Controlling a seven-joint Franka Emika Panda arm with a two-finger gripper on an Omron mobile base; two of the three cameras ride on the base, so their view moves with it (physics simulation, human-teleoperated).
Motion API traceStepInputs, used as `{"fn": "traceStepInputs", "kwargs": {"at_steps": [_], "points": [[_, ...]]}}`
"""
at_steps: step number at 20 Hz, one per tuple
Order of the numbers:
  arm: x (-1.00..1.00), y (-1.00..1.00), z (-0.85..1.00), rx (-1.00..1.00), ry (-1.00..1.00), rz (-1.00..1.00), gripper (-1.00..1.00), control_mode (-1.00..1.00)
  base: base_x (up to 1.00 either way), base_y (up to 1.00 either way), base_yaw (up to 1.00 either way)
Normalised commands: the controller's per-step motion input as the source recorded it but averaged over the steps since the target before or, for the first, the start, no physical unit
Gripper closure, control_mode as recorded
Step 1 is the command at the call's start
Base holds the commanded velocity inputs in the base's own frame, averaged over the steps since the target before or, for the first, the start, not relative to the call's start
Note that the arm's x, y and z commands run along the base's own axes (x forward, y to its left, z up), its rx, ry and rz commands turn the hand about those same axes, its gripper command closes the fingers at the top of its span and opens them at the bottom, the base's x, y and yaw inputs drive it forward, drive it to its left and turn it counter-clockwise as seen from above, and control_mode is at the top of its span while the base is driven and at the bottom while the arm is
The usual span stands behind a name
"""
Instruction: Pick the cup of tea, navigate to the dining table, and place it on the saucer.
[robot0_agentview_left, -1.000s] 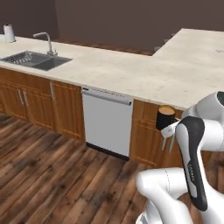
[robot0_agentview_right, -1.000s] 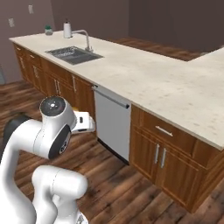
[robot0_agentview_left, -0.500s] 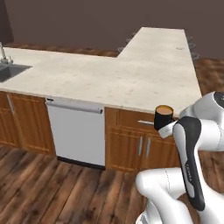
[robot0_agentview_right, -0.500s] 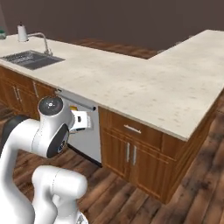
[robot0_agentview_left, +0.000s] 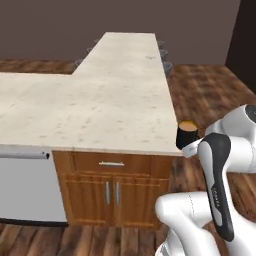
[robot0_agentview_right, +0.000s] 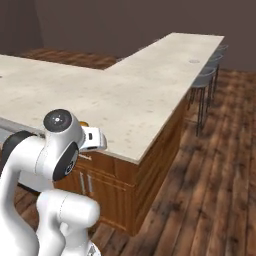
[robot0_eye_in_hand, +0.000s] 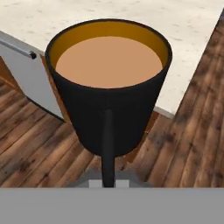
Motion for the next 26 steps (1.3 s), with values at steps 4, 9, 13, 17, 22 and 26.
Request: {"fn": "traceStepInputs", "kwargs": {"at_steps": [4,9,13,17,22,26], "points": [[0.00,0.00,0.00,0.00,0.00,0.00,1.00,1.00,0.83,-1.00,-0.25],[0.00,0.00,0.00,0.00,0.00,0.00,1.00,1.00,0.97,-0.96,-0.12],[0.00,0.00,0.00,0.00,0.00,0.00,1.00,1.00,1.00,-0.97,0.00],[0.00,0.00,0.00,0.00,0.00,0.00,1.00,1.00,1.00,-0.95,0.00],[0.00,0.00,0.00,0.00,0.00,0.00,1.00,1.00,1.00,-0.77,0.00],[0.00,0.00,0.00,0.00,0.00,0.00,1.00,1.00,1.00,-0.67,0.00]]}}
